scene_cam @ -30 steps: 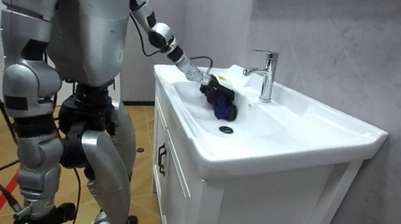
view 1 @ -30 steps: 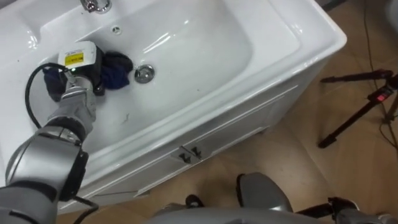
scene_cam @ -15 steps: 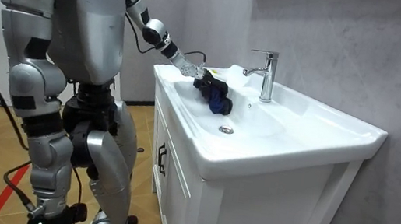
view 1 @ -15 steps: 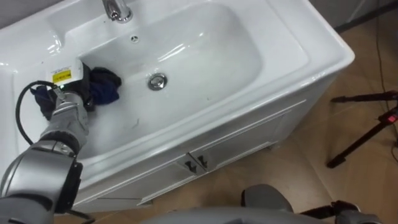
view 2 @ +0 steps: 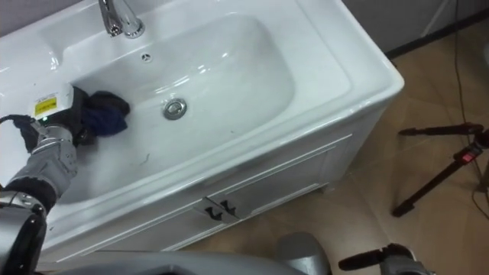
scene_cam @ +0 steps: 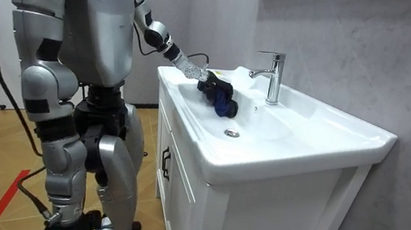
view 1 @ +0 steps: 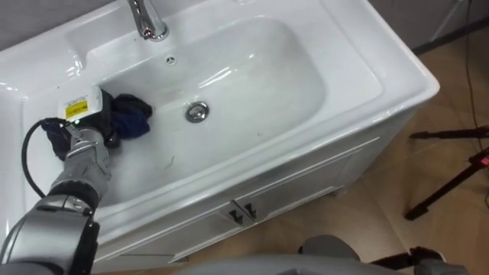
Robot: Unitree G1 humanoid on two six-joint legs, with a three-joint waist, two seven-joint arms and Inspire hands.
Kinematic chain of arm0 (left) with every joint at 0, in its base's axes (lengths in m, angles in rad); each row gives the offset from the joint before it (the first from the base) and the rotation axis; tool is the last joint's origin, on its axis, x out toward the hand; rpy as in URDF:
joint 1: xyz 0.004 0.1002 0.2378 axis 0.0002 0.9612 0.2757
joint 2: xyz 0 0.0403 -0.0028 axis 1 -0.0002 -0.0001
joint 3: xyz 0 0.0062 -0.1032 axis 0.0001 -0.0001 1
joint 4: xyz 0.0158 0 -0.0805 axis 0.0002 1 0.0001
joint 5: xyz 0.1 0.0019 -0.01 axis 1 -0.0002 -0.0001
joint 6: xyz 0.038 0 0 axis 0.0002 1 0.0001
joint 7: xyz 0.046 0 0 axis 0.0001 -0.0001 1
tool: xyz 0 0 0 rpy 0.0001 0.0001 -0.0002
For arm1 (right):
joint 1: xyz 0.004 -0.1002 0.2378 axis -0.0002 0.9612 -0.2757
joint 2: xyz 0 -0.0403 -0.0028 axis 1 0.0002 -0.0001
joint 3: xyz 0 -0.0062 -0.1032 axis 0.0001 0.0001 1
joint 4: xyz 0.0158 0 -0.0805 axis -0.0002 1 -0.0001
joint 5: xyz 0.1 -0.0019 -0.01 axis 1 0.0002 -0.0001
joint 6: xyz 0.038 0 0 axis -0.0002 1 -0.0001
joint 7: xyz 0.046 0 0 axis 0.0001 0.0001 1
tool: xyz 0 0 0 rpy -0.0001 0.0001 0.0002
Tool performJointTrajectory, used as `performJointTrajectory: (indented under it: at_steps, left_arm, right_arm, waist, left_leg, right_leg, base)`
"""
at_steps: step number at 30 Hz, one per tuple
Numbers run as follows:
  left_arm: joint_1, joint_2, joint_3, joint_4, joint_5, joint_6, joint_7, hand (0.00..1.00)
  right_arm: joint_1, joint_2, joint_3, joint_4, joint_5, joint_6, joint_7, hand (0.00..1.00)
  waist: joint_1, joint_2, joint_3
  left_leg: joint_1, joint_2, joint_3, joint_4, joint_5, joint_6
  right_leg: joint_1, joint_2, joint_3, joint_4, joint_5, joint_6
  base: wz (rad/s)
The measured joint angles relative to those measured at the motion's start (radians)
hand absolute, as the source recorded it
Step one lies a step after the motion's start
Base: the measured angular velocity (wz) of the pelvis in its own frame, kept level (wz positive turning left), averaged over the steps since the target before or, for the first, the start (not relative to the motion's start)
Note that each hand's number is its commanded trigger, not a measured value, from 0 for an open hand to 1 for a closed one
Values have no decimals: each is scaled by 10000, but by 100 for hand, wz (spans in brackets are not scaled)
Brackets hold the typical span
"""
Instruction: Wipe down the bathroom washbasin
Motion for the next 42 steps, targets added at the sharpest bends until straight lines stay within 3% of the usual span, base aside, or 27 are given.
performJointTrajectory:
  at_steps: [10, 18, 24, 29, 36, 42]
  left_arm:
    - [197, -663, -3, -469, -1851, -49, -303, 100]
    - [880, -1210, -46, -1518, -4059, -587, -954, 100]
    - [1210, -1697, -18, -1845, -6514, -1031, -1720, 100]
    - [1538, -1890, -219, -2548, -7437, -1178, -2414, 100]
    - [1964, -2082, -514, -3369, -7673, -1177, -2627, 100]
    - [2170, -2204, -826, -3809, -7845, -1138, -2706, 100]
  right_arm:
    - [26, 100, -6, -139, 90, -785, -26, 0]
    - [330, 314, 64, -502, 594, -1320, -44, 0]
    - [648, 627, 125, -563, 980, -1396, -25, 0]
    - [663, 841, 237, -584, 1812, -1402, 24, 0]
    - [706, 1040, 479, -901, 1934, -1384, 38, 0]
    - [790, 1119, 613, -1231, 1934, -1383, 63, 0]
  waist:
    - [14, -102, 31]
    - [60, -224, 41]
    - [279, -291, 42]
    - [292, -413, 21]
    - [405, -573, 53]
    - [502, -573, 57]
  left_leg:
    - [353, -104, -328, -211, 14, -25]
    - [494, -190, -625, -277, 10, -20]
    - [675, -238, -743, -398, 10, -21]
    - [659, -317, -766, -415, 11, -20]
    - [743, -381, -827, -540, 10, -19]
    - [801, -406, -849, -556, 10, -19]
  right_leg:
    - [541, -113, -408, -316, -93, 69]
    - [1071, -152, -645, -892, 55, 168]
    - [1396, -178, -858, -1079, 41, 186]
    - [1536, -247, -1074, -1192, -20, 235]
    - [1735, -278, -1205, -1396, -7, 257]
    - [1877, -291, -1213, -1546, -11, 256]
  base:
    - [13]
    - [11]
    - [11]
    - [17]
    - [6]
    - [1]
